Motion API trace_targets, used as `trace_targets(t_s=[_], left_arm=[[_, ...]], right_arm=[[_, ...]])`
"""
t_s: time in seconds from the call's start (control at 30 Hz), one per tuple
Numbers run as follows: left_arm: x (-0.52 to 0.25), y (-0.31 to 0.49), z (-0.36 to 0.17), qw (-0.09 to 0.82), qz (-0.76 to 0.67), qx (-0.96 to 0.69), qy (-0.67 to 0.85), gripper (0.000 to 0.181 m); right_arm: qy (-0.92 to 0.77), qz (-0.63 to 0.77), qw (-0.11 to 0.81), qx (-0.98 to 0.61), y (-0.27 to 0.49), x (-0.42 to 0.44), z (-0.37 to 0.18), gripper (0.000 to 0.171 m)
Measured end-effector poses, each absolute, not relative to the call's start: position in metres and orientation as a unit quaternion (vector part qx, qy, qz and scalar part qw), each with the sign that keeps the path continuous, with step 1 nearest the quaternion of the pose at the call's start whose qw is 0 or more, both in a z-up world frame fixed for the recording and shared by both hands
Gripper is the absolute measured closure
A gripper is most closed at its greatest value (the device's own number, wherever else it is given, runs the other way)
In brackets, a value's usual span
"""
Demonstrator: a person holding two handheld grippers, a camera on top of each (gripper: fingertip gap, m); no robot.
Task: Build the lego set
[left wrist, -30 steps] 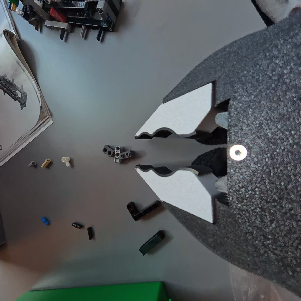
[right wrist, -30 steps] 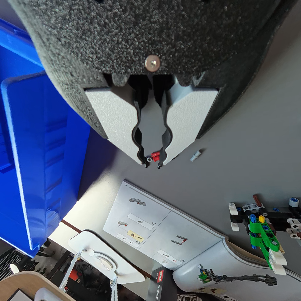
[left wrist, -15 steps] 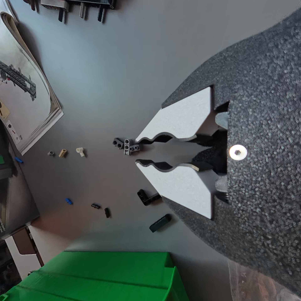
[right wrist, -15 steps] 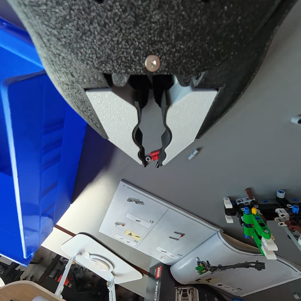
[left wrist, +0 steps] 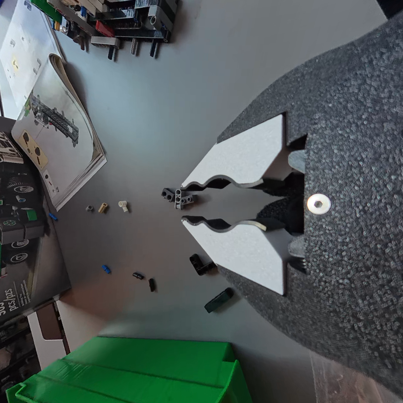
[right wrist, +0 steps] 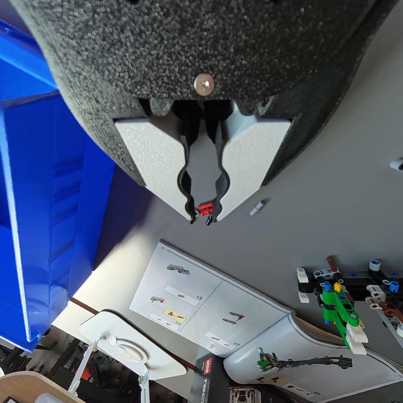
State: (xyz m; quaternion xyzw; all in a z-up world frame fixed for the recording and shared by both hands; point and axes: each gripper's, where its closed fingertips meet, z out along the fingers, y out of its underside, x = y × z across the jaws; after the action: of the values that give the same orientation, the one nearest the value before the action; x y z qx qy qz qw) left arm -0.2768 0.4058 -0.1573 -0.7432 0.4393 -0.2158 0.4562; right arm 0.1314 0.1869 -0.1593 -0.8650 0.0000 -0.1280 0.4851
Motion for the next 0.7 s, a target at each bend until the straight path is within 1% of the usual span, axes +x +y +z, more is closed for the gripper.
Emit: trace_targets(t_s=[0.1,0.23,0.33,0.43,0.5,0.57,0.7], left_arm=[[-0.280,0.409,-0.152,0.477,-0.206,-0.740,0.428,0.160],[-0.312,0.437,-0.140,0.542,-0.117,-0.759,0.341,0.160],[-0.320,0.437,-0.128,0.571,-0.133,-0.747,0.315,0.162],[-0.299,0.423,-0.135,0.542,-0.170,-0.729,0.382,0.162],[-0.280,0.411,-0.154,0.478,-0.191,-0.730,0.450,0.157],[-0.267,0.403,-0.167,0.429,-0.212,-0.734,0.482,0.151],[-0.257,0.414,-0.168,0.420,-0.225,-0.741,0.473,0.151]], right_arm=[[-0.001,-0.128,0.485,-0.865,0.187,0.131,-0.159,0.157],[-0.005,-0.135,0.482,-0.865,0.187,0.131,-0.160,0.157],[-0.005,-0.139,0.479,-0.867,0.187,0.131,-0.161,0.158],[-0.002,-0.138,0.477,-0.868,0.187,0.132,-0.162,0.158],[0.000,-0.137,0.478,-0.868,0.187,0.133,-0.161,0.158],[0.000,-0.137,0.479,-0.867,0.187,0.132,-0.161,0.158],[-0.006,-0.145,0.477,-0.867,0.187,0.132,-0.161,0.158]])
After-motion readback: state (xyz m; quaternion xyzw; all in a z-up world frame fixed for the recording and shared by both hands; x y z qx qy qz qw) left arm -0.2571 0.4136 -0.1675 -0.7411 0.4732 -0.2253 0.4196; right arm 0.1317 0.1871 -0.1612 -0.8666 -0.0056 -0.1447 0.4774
